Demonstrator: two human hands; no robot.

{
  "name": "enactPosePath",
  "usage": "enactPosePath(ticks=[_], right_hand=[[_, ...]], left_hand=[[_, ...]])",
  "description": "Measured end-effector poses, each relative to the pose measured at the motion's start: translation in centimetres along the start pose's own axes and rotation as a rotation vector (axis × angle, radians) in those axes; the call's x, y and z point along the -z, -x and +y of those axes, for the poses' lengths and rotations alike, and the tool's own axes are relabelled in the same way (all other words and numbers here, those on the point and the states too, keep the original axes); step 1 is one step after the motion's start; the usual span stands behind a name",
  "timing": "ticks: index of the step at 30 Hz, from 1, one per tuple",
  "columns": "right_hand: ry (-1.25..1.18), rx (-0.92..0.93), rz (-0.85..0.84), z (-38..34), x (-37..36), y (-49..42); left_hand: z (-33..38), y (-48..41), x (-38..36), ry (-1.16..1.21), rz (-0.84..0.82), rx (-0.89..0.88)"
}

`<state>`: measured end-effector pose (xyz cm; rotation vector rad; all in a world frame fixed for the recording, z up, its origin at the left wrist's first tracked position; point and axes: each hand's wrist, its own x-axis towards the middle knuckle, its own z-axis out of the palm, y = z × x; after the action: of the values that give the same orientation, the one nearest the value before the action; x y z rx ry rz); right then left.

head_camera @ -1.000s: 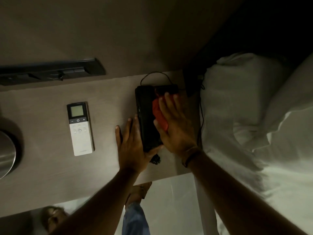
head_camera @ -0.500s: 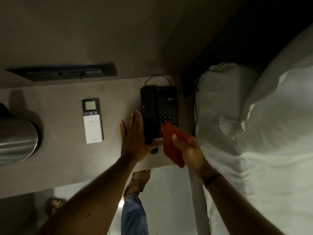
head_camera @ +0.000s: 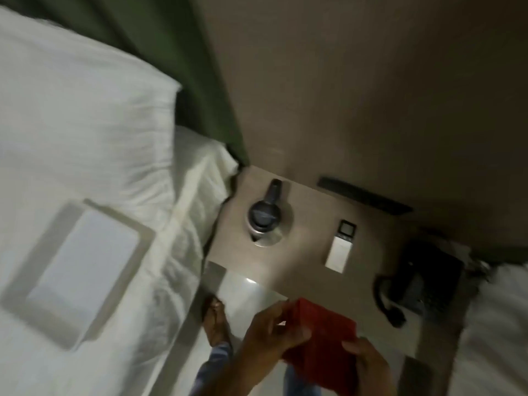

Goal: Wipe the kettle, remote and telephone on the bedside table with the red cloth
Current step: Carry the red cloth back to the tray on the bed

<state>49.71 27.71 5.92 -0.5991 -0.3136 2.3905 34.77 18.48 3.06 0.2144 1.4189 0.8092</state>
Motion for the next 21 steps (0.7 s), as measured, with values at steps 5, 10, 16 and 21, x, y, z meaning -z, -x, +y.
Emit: enactPosePath(ticks=[5, 10, 16, 21], right_hand=[[0.392, -0.506, 0.014, 11.8, -8.8, -8.7], [1.197, -0.433, 0.276, 22.9, -14.6, -14.9], [1.696, -0.360, 0.032, 33.8, -19.9, -25.0], [1.927, -0.424, 0.072, 40.1, -17.9, -30.1]], left_hand=[[1.4, 8.2, 14.0, 0.140, 0.292, -0.193], [2.3, 12.1, 27.3, 0.230, 0.626, -0.215], [0.2, 8.6, 40.4, 0.115, 0.875, -0.063], [-2.2, 4.2, 45.2, -0.047, 0.948, 0.083]])
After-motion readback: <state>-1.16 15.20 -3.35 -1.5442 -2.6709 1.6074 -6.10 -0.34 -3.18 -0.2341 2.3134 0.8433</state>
